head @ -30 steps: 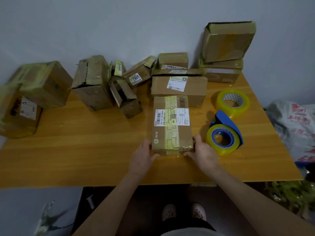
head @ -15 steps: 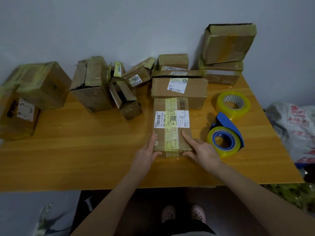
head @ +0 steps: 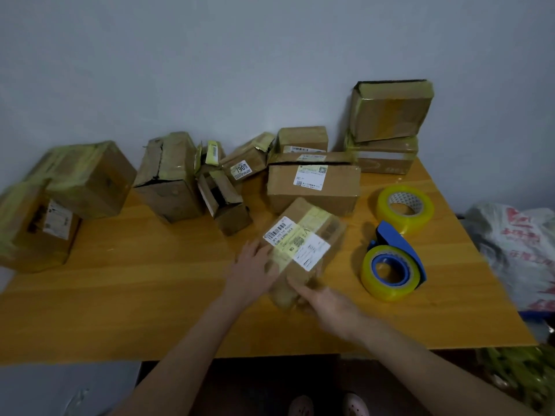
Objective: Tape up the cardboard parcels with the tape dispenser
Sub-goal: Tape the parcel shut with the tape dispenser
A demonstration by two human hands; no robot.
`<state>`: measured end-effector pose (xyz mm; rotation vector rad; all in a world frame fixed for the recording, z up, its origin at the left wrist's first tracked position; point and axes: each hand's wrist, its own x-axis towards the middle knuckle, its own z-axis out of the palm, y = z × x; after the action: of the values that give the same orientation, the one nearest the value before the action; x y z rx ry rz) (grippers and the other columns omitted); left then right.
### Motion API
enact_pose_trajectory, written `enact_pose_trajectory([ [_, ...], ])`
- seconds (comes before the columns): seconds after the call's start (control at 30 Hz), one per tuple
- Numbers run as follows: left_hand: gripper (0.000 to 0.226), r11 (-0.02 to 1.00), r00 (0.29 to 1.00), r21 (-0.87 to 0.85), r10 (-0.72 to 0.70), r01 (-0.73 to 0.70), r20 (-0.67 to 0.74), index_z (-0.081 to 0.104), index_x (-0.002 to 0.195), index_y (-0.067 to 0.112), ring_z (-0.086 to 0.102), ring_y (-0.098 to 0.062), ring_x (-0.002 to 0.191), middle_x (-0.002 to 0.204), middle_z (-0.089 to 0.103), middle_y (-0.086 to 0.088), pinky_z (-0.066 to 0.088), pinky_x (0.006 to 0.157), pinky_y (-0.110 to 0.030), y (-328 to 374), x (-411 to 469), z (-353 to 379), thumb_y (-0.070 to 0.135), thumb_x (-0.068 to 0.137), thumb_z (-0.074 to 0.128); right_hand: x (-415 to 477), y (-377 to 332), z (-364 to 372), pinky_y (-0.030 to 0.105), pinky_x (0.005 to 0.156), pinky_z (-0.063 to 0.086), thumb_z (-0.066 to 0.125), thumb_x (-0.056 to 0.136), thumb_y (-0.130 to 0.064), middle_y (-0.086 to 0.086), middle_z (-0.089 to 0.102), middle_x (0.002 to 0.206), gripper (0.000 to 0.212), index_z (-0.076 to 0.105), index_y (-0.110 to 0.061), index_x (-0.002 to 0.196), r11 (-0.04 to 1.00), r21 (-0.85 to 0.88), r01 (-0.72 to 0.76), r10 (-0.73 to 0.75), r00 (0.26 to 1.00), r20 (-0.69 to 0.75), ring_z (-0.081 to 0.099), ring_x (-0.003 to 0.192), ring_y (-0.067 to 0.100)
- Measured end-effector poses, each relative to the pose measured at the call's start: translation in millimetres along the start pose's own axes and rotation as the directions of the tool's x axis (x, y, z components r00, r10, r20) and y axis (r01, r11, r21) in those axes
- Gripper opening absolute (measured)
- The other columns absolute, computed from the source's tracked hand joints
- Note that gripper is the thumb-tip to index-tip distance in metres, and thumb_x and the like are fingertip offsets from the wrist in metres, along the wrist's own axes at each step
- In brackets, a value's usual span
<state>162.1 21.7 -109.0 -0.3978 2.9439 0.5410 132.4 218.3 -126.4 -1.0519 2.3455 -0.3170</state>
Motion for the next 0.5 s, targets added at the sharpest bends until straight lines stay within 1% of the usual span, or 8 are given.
enact_pose_trajectory([
  [0.03, 0.065, 0.999, 0.999, 0.053, -0.003, 0.001, 0.038, 0.023, 0.15, 0.022, 0.005, -0.027, 0.147, 0.16, 0.008, -0.007, 0.006, 0.117, -0.053, 11.6, 4.7, 1.1, 0.053, 0.095, 0.038, -0.1, -7.1, 1.0, 0.036, 0.081, 0.055, 0.047, 0.096, -0.004, 0.006, 0.06, 0.126, 0.073, 0.017, -0.043, 0.15, 0.997, 0.025, 0.067, -0.067, 0.998, -0.008, 0.061, 0.1, 0.025],
  [0.1, 0.09, 0.991, 0.992, 0.13, -0.005, -0.012, 0.124, 0.007, 0.153, 0.022, -0.008, -0.029, 0.147, 0.16, -0.005, -0.01, -0.002, 0.114, -0.056, 30.4, 10.3, 7.4, 0.073, 0.085, 0.036, -0.5, -10.5, -5.4, 0.037, 0.09, 0.052, 0.049, 0.096, -0.011, -0.001, 0.06, 0.129, 0.054, 0.044, -0.042, 0.139, 0.99, 0.052, 0.133, -0.128, 0.988, -0.091, 0.059, 0.109, 0.021],
  [0.13, 0.097, 0.986, 0.988, 0.164, -0.002, -0.023, 0.154, 0.0, 0.153, 0.025, -0.012, -0.031, 0.146, 0.159, -0.011, -0.012, -0.003, 0.113, -0.058, 34.4, 11.9, 10.9, 0.078, 0.081, 0.036, -1.5, -6.5, -11.2, 0.036, 0.09, 0.052, 0.051, 0.096, -0.015, -0.004, 0.063, 0.125, 0.043, 0.055, -0.039, 0.131, 0.992, 0.041, 0.12, -0.113, 0.983, -0.148, 0.06, 0.108, 0.019],
  [0.2, 0.101, 0.966, 0.984, 0.249, 0.024, -0.068, 0.179, -0.009, 0.151, 0.031, -0.017, -0.032, 0.145, 0.157, -0.02, -0.012, -0.003, 0.112, -0.062, 33.7, 14.1, 16.1, 0.08, 0.078, 0.041, -6.8, 10.7, -23.6, 0.031, 0.084, 0.055, 0.053, 0.095, -0.021, -0.008, 0.068, 0.113, 0.027, 0.067, -0.034, 0.115, 0.999, -0.007, 0.046, -0.047, 0.963, -0.267, 0.065, 0.098, 0.014],
  [0.27, 0.105, 0.941, 0.979, 0.318, 0.057, -0.118, 0.197, -0.016, 0.149, 0.034, -0.02, -0.031, 0.144, 0.155, -0.026, -0.011, -0.002, 0.112, -0.062, 26.2, 16.3, 15.5, 0.075, 0.078, 0.049, -15.6, 33.6, -37.1, 0.022, 0.07, 0.052, 0.057, 0.094, -0.022, -0.011, 0.069, 0.103, 0.017, 0.069, -0.028, 0.103, 0.999, 0.025, -0.025, 0.033, 0.901, -0.433, 0.066, 0.089, 0.011],
  [0.33, 0.106, 0.931, 0.972, 0.335, 0.072, -0.146, 0.224, -0.017, 0.148, 0.036, -0.021, -0.03, 0.144, 0.155, -0.028, -0.007, -0.002, 0.112, -0.061, 18.0, 21.5, 11.1, 0.069, 0.078, 0.055, -23.7, 60.9, -49.6, 0.02, 0.062, 0.044, 0.061, 0.091, -0.021, -0.009, 0.063, 0.092, 0.009, 0.068, -0.022, 0.097, 0.988, 0.126, -0.094, 0.149, 0.819, -0.555, 0.064, 0.086, 0.014],
  [0.4, 0.103, 0.931, 0.965, 0.327, 0.081, -0.163, 0.25, -0.015, 0.148, 0.04, -0.018, -0.031, 0.144, 0.156, -0.026, -0.002, 0.0, 0.113, -0.06, 13.0, 27.7, 6.6, 0.062, 0.08, 0.06, -27.8, 85.9, -60.1, 0.025, 0.062, 0.044, 0.064, 0.091, -0.025, -0.008, 0.055, 0.09, 0.013, 0.064, -0.02, 0.103, 0.952, 0.232, -0.2, 0.299, 0.768, -0.567, 0.06, 0.086, 0.016],
  [0.5, 0.091, 0.916, 0.962, 0.349, 0.112, -0.197, 0.25, -0.012, 0.145, 0.048, -0.011, -0.029, 0.146, 0.158, -0.019, 0.005, 0.0, 0.115, -0.057, 9.8, 35.2, -0.7, 0.049, 0.088, 0.058, -26.7, 108.6, -71.2, 0.034, 0.07, 0.051, 0.066, 0.091, -0.033, 0.0, 0.056, 0.109, 0.033, 0.057, -0.019, 0.119, 0.884, 0.355, -0.306, 0.457, 0.729, -0.51, 0.058, 0.092, 0.019],
])
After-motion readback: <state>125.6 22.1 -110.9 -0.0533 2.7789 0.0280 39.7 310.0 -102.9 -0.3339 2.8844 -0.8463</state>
